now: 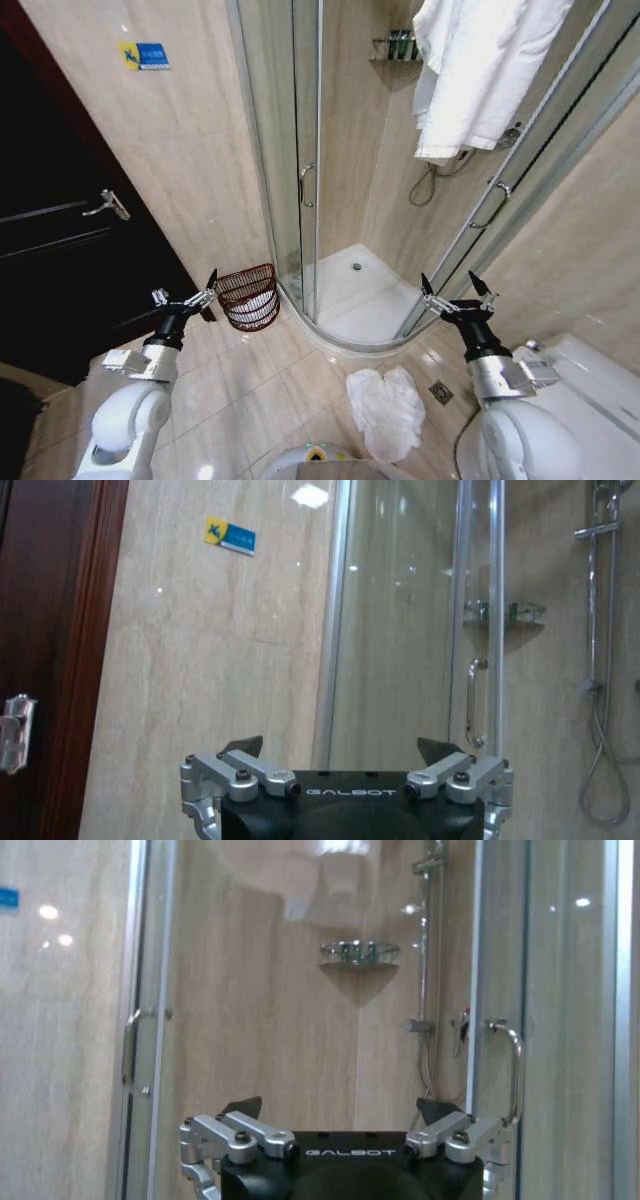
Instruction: Discard the used towel into the hamper.
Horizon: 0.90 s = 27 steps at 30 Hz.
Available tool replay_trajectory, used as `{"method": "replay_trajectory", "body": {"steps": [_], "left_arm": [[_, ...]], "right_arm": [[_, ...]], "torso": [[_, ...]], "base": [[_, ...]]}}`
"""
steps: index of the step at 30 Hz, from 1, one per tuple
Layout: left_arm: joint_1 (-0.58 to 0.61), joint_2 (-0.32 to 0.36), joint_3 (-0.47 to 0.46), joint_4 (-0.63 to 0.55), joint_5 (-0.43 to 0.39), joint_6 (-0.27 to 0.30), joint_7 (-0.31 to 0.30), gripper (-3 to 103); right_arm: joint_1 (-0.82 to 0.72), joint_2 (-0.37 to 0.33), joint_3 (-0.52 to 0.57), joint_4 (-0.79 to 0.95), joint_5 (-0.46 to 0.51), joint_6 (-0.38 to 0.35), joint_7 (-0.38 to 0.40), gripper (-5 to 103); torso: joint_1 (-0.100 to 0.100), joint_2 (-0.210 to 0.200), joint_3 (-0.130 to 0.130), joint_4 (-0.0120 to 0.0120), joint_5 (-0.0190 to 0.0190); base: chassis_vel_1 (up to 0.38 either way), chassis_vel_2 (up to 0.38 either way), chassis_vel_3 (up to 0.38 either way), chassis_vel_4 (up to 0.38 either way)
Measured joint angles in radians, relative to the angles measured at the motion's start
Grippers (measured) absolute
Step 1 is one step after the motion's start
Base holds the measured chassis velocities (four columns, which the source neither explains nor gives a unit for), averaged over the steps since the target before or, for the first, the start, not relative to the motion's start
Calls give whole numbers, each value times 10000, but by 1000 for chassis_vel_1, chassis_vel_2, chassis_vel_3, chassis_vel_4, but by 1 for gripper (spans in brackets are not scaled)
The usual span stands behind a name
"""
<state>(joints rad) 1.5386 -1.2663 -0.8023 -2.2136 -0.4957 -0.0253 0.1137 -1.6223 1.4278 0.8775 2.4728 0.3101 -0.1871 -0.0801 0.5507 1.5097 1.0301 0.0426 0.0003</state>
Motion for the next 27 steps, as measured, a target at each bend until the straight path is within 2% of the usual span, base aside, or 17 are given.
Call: {"method": "replay_trajectory", "body": {"steps": [1, 4, 5, 8, 9, 13, 14, 18, 19, 21, 22, 25, 26, 27], "left_arm": [[0, 0, 0, 0, 0, 0, 0, 100], [15, 10, -58, -103, -32, 0, -19, 100], [15, 10, -58, -103, -32, 0, -19, 100], [13, -3, -63, -214, -36, 26, -35, 100], [13, -3, -63, -214, -36, 26, -35, 100], [18, -46, 66, -280, 69, 55, -33, 100], [18, -46, 66, -280, 69, 55, -33, 100], [-330, 4, 410, -183, 143, 240, 83, 100], [-330, 4, 410, -183, 143, 240, 83, 100], [-438, 4, 480, -80, 176, 274, 122, 100], [-438, 4, 480, -80, 176, 274, 122, 100], [-589, 39, 541, 43, 170, 296, 139, 100], [-589, 39, 541, 43, 170, 296, 139, 100], [-596, 66, 530, 71, 156, 299, 149, 100]], "right_arm": [[0, 0, 0, 0, 0, 0, 0, 100], [970, -1115, 998, 260, 1889, -1400, 295, 100], [970, -1115, 998, 260, 1889, -1400, 295, 100], [1754, -2632, 2190, 142, 3382, -2260, 352, 100], [1754, -2632, 2190, 142, 3382, -2260, 352, 100], [2472, -4292, 3604, -328, 4697, -2713, 602, 100], [2472, -4292, 3604, -328, 4697, -2713, 602, 100], [2722, -5827, 5036, -636, 6309, -2871, 965, 100], [2722, -5827, 5036, -636, 6309, -2871, 965, 100], [3165, -6738, 5157, -945, 7120, -2876, 1212, 100], [3165, -6738, 5157, -945, 7120, -2876, 1212, 100], [3921, -7830, 5216, -1537, 7941, -2925, 1388, 100], [3921, -7830, 5216, -1537, 7941, -2925, 1388, 100], [4414, -8320, 5090, -1949, 8143, -2985, 1443, 100]], "torso": [[0, 0, 0, 0, 0], [-13, -6, -8, 4, -2], [-13, -6, -8, 4, -2], [-15, -16, -11, 4, -1], [-15, -16, -11, 4, -1], [-12, -28, -13, 5, 4], [-12, -28, -13, 5, 4], [-19, -32, -18, -1, 4], [-19, -32, -18, -1, 4], [-23, -33, -20, 0, 5], [-23, -33, -20, 0, 5], [-22, -39, -21, 5, -7], [-22, -39, -21, 5, -7], [-21, -41, -21, 1, 0]], "base": [[0, 0, 0, 0], [16, -7, -18, 3], [49, -21, -53, 10], [13, -7, -18, 3], [0, 0, 0, 0], [0, 0, 0, 0], [0, 0, 0, 0], [0, 0, 0, 0], [0, 0, 0, 0], [0, 0, 0, 0], [0, 0, 0, 0], [0, 0, 0, 0], [0, 0, 0, 0], [0, 0, 0, 0]]}}
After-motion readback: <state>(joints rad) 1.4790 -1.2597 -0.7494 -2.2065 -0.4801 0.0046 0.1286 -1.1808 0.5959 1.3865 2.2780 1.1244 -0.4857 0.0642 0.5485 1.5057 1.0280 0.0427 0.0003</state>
